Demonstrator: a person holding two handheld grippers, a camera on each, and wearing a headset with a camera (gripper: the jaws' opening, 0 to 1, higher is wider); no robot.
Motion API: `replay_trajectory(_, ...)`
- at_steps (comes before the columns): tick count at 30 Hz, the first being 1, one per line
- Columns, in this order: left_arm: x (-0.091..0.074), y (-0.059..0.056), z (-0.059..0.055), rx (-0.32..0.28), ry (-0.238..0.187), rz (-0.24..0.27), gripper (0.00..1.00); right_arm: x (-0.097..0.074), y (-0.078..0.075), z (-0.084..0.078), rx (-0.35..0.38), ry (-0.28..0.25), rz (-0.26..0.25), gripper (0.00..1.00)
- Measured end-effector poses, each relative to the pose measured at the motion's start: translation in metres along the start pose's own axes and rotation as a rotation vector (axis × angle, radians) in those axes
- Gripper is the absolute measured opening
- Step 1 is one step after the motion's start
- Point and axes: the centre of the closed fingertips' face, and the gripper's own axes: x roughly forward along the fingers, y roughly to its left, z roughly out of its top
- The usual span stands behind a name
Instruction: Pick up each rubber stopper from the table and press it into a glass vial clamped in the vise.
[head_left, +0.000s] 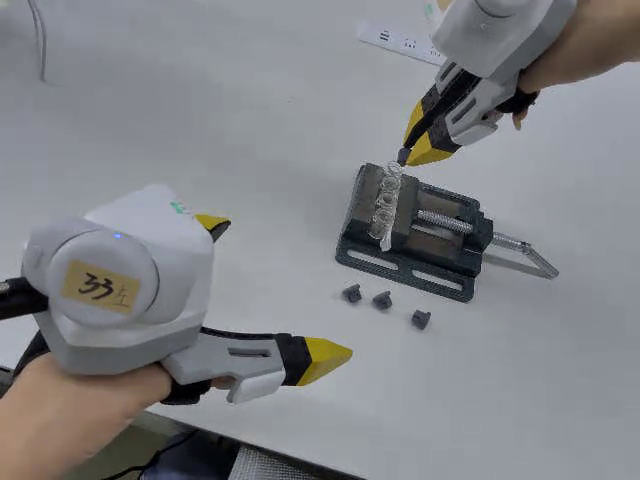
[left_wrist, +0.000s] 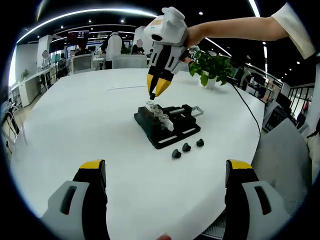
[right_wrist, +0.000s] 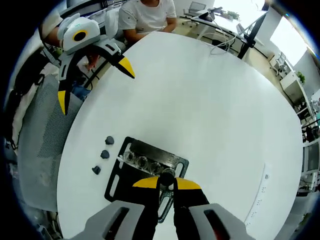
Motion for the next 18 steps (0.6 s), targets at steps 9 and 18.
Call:
replay_trajectory(9,0.002,0.001,-0.003,-0.007,0.004,0.001,0.99,0.010,-0.002,-0.001,-0.010,0.009,0.013,0.05)
replay_trajectory(18,0.003,-0.001,-0.008,-0.014,0.011,-0.003,0.99,0.014,-0.004,-0.004,-0.020,0.028,0.019,0.05)
